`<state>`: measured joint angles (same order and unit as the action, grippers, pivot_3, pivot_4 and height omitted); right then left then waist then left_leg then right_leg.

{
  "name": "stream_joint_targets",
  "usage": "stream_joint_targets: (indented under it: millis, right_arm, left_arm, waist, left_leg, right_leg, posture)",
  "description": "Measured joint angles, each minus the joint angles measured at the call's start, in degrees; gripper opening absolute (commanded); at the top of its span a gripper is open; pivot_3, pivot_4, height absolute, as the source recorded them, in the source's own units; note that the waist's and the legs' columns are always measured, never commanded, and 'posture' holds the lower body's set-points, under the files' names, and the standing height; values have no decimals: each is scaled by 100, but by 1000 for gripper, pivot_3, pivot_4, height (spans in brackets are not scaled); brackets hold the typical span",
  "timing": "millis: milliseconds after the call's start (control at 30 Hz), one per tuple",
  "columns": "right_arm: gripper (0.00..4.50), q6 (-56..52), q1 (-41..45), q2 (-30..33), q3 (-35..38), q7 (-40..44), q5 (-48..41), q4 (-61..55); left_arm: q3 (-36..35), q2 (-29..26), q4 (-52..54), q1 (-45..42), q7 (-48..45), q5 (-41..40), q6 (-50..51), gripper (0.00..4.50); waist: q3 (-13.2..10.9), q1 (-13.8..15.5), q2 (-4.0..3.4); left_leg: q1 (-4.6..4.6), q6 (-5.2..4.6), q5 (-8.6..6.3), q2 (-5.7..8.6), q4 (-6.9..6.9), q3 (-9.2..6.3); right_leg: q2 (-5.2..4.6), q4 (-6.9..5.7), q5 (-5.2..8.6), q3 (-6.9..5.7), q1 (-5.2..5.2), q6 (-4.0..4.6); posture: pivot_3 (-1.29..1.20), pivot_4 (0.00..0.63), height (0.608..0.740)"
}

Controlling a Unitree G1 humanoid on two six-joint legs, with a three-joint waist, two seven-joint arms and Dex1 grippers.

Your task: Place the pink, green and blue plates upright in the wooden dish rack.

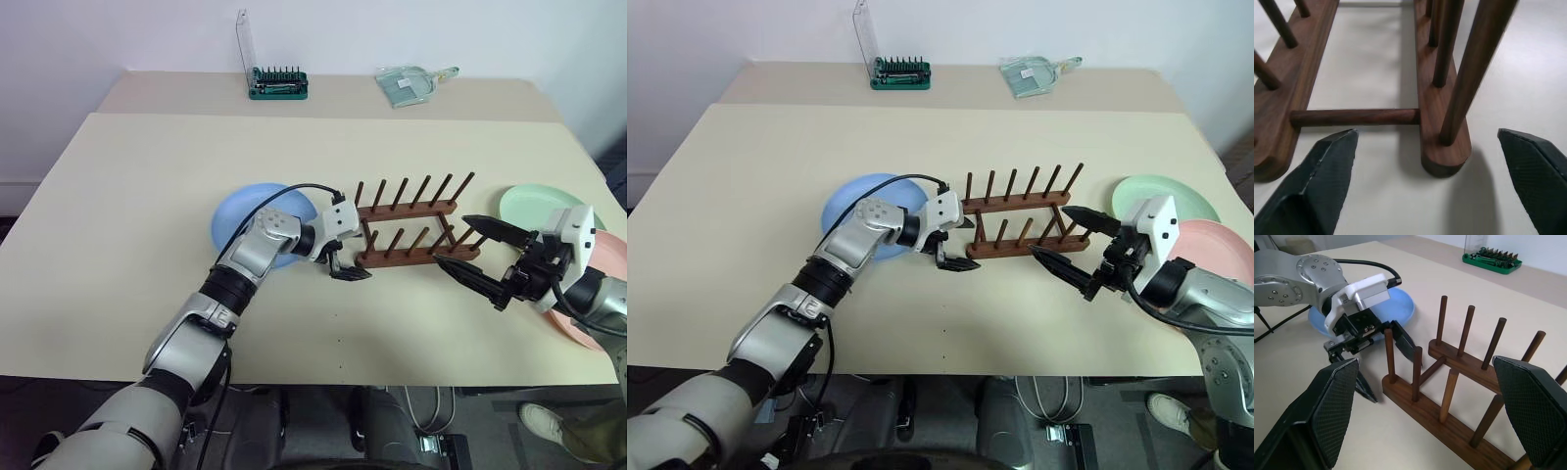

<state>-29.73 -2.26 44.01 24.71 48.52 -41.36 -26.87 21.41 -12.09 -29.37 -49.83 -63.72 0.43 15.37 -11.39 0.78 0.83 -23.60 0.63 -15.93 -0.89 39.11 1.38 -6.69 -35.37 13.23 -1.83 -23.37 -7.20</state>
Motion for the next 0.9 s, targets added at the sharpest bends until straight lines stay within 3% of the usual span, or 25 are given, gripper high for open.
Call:
stream_joint_targets:
  millis: [267, 567, 733, 900]
  right_arm:
    - [4500, -419, 213, 27, -3, 214, -451, 281]
    - [225, -681, 103, 331, 59, 688, -618, 827]
    - [69, -430, -307, 660, 38, 1151, -118, 1197]
    - [69, 178, -171, 667, -805, 996, 921, 1331]
  left_arm:
    - [-780, -494, 1010, -215, -108, -705, 1104, 4431]
    - [-1232, -837, 2779, -226, -676, -2487, 3201, 145]
    - [-833, -1080, 3464, 213, -737, -2778, 3499, 29]
    - [326, -773, 3389, 408, -199, -2096, 3251, 29]
  waist:
    - [0, 4, 0]
    - [0, -5, 0]
    - [2, -5, -3]
    - [2, 3, -3]
  left_leg:
    - [0, 0, 0, 0, 2, -1]
    - [1, 0, 0, 0, 1, 0]
    - [10, 1, 1, 0, 2, 1]
    - [10, 1, 1, 2, 5, 1]
  right_leg:
    - [0, -2, 0, 0, 1, -1]
    - [0, -7, 0, 1, 2, -2]
    - [1, -12, 1, 4, 6, 0]
    - [1, -7, 2, 6, 9, 2]
  posture:
    - [0, 150, 740]
    - [0, 150, 740]
    - [0, 150, 740]
    - [0, 150, 740]
